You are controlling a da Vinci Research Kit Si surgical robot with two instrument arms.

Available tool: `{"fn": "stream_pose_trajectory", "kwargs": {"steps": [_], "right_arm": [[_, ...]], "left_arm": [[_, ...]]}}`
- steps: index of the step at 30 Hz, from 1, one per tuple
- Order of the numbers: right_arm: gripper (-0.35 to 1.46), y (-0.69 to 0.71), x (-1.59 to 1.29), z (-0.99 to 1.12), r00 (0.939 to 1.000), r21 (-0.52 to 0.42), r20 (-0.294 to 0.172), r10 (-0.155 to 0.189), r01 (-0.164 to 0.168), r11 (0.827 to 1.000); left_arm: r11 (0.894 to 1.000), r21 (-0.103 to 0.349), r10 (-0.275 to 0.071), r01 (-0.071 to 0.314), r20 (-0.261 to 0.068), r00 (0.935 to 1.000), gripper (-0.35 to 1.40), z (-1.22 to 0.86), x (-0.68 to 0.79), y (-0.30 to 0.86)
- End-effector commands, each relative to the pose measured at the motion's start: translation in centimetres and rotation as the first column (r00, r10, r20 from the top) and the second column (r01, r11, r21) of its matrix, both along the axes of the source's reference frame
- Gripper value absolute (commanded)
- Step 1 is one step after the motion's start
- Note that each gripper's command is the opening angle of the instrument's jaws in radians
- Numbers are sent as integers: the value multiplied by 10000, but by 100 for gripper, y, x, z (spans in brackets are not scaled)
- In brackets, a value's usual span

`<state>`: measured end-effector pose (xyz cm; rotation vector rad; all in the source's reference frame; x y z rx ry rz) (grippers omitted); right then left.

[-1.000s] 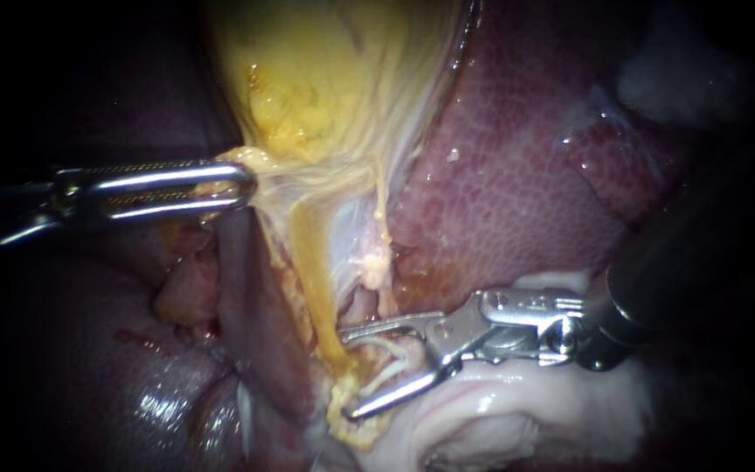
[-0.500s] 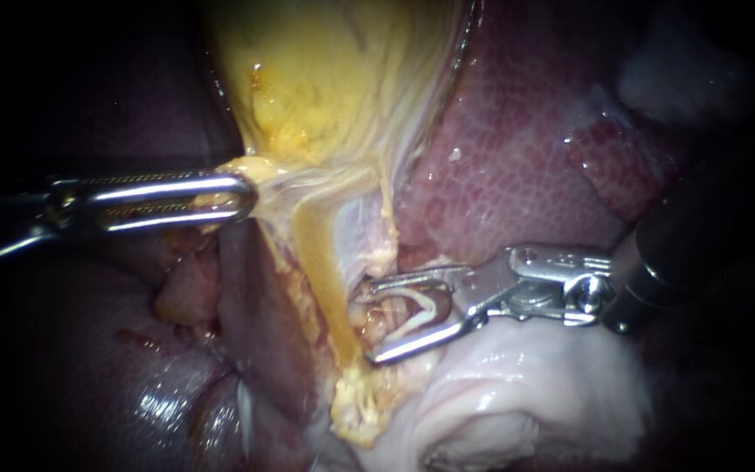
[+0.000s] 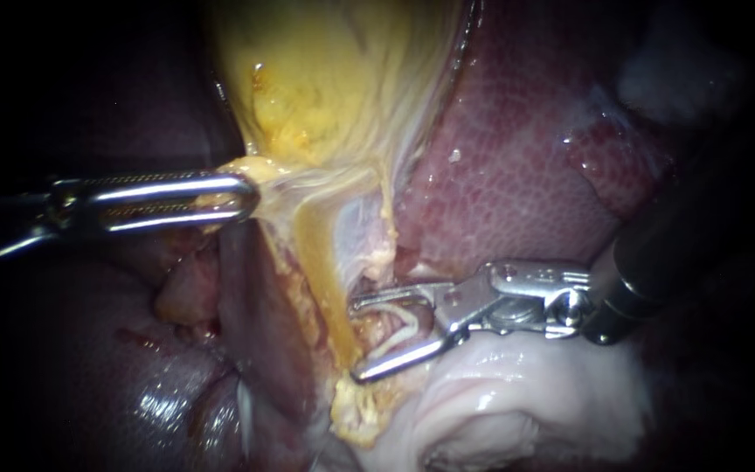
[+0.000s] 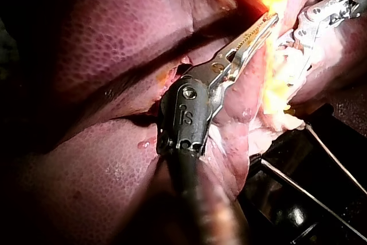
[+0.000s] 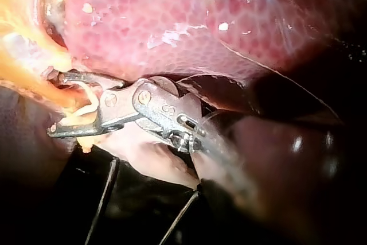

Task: Clipping first clip left tube

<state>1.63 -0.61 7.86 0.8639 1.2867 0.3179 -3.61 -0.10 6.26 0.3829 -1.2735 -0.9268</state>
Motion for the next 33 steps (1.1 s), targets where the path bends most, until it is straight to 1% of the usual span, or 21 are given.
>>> {"fn": "stream_pose_trajectory", "kwargs": {"steps": [1, 4, 9, 13, 17, 21, 26, 29, 32, 33], "right_arm": [[59, -3, 1, -2, 9999, 95, -40, -115, 115, 9999], [59, -12, 4, -9, 9990, 311, -140, -429, 433, 9986], [58, -21, 14, -16, 9965, 581, -372, -747, 768, 9954], [58, -29, 23, -12, 9943, 675, -452, -965, 994, 9928], [58, -37, 32, -5, 9920, 801, -492, -1166, 1203, 9895], [57, -47, 37, 1, 9870, 892, -617, -1485, 1536, 9841], [55, -52, 37, 1, 9796, 935, -807, -1840, 1912, 9771], [55, -53, 40, 1, 9772, 916, -872, -1936, 2014, 9752], [55, -53, 41, 2, 9765, 913, -885, -1964, 2043, 9746], [55, -53, 41, 3, 9771, 908, -871, -1940, 2017, 9752]], "left_arm": [[10000, 11, 0, 0, 4, 10000, -35, 2, 0, 0], [10000, 71, -13, 13, 25, 10000, -35, 4, 1, 3], [10000, 74, -14, 14, 29, 10000, -35, 10, -1, 7], [10000, 73, -43, 43, 13, 10000, -35, 13, -9, 10], [10000, 85, 1, -1, 64, 10000, -35, 14, -19, 12], [10000, 39, 67, -67, 97, 9999, -35, 16, -25, 14], [10000, 37, 85, -85, 115, 9999, -35, 22, -27, 18], [9999, 36, 95, -96, 124, 9999, -35, 26, -28, 20], [9999, -18, 120, -119, 115, 9999, -35, 28, -28, 21], [9999, -18, 120, -120, 115, 9999, -35, 28, -28, 21]]}}
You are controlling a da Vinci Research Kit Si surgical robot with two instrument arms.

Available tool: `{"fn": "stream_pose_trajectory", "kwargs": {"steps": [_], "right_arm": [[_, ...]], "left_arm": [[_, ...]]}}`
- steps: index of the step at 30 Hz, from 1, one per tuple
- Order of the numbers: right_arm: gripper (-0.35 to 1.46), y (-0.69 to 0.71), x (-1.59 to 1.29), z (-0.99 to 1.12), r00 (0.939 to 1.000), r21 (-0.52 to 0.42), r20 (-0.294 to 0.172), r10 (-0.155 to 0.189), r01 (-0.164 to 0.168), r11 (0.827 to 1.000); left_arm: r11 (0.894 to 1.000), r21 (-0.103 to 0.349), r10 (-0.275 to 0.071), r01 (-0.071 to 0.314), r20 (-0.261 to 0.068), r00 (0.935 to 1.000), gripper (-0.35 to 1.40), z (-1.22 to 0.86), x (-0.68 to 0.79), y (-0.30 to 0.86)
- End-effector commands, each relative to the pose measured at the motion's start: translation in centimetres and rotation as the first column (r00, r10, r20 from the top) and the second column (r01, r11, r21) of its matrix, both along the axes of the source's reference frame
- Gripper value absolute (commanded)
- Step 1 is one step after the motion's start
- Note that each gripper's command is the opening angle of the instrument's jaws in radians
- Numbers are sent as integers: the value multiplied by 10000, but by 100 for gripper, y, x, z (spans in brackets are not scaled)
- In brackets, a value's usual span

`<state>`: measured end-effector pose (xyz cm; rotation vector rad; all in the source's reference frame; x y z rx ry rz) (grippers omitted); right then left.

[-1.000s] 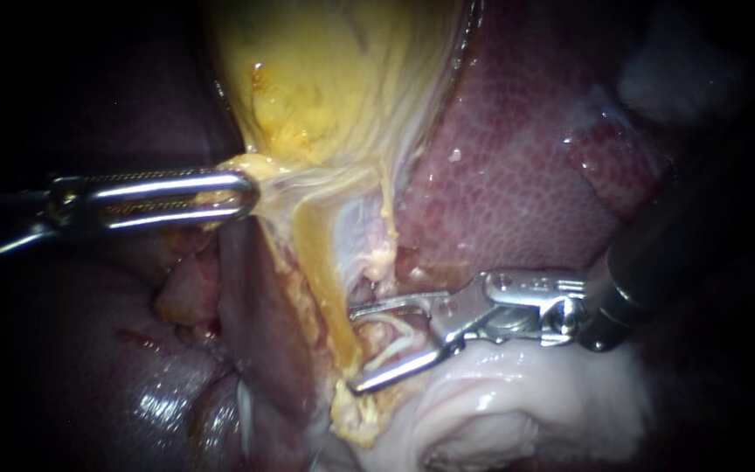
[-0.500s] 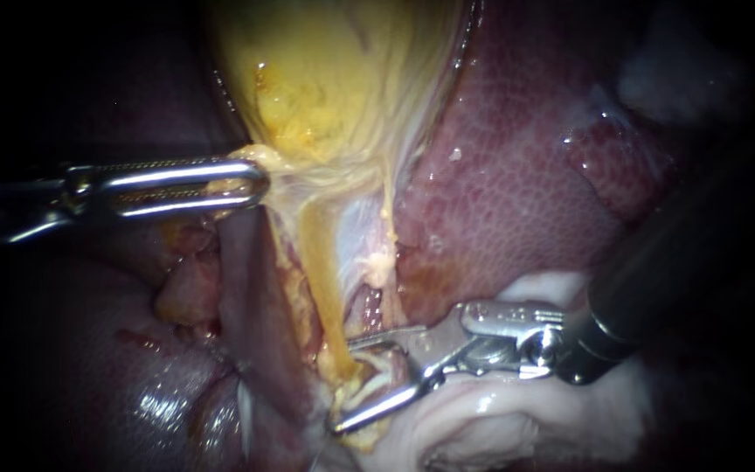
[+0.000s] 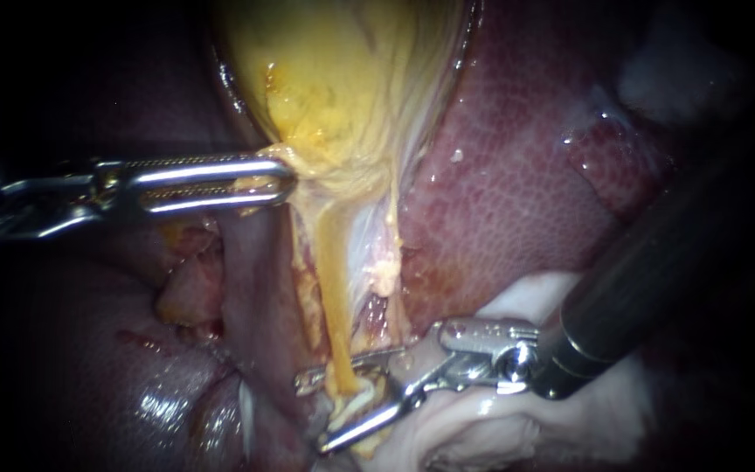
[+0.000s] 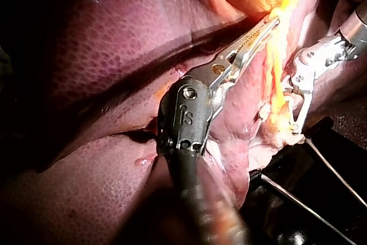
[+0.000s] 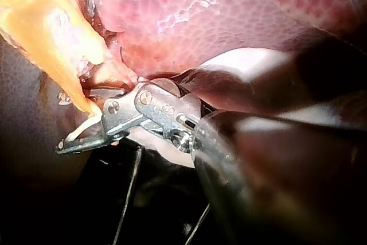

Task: Clipping first clip left tube

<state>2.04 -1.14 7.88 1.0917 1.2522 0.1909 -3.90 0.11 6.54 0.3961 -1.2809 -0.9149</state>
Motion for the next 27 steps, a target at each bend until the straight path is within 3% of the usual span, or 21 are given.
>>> {"fn": "stream_pose_trajectory", "kwargs": {"steps": [1, 6, 7, 9, 10, 27], "right_arm": [[55, 1, 0, 2, 10000, -14, 24, 48, -48, 10000], [50, 7, -2, 8, 9990, -102, 204, 398, -396, 9992], [32, 10, -4, 11, 9987, -94, 204, 459, -457, 9989], [-11, 14, -12, 14, 9997, -110, 237, -48, 51, 9999], [-32, 15, -14, 16, 9992, -199, 390, 21, -14, 9998], [-35, 15, -18, 20, 9989, -196, 473, 64, -55, 9998]], "left_arm": [[10000, -12, -5, 5, -6, 10000, -35, -1, 0, 0], [10000, -3, -1, 1, -1, 10000, -35, -3, 1, 0], [10000, -3, -1, 1, -1, 10000, -35, -4, 2, -1], [10000, -3, 3, -3, 1, 10000, -35, -5, 2, -1], [10000, -3, 5, -5, 1, 10000, -35, -6, 3, -2], [10000, -9, 23, -23, 8, 10000, -35, -10, 8, -6]]}}
